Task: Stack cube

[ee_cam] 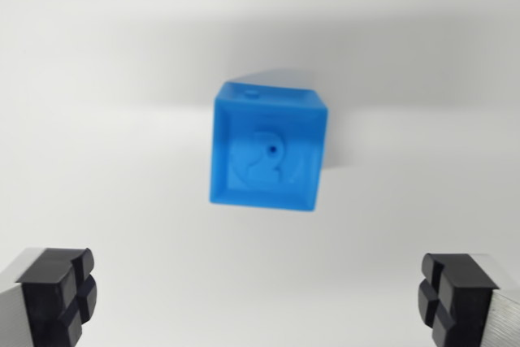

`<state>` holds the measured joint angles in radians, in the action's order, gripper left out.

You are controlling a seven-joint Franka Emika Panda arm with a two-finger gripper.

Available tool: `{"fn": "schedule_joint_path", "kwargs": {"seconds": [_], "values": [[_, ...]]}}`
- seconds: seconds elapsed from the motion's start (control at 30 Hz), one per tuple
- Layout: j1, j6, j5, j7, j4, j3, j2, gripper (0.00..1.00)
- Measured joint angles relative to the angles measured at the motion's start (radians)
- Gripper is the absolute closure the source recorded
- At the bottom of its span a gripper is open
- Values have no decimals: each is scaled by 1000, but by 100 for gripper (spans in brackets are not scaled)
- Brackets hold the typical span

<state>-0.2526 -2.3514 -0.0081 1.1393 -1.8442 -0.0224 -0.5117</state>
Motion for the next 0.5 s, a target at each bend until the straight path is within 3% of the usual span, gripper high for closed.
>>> {"fn": "schedule_joint_path", "kwargs": {"seconds": [0.5], "values": [[-2,-113,0,1,4,6,-118,0]]}}
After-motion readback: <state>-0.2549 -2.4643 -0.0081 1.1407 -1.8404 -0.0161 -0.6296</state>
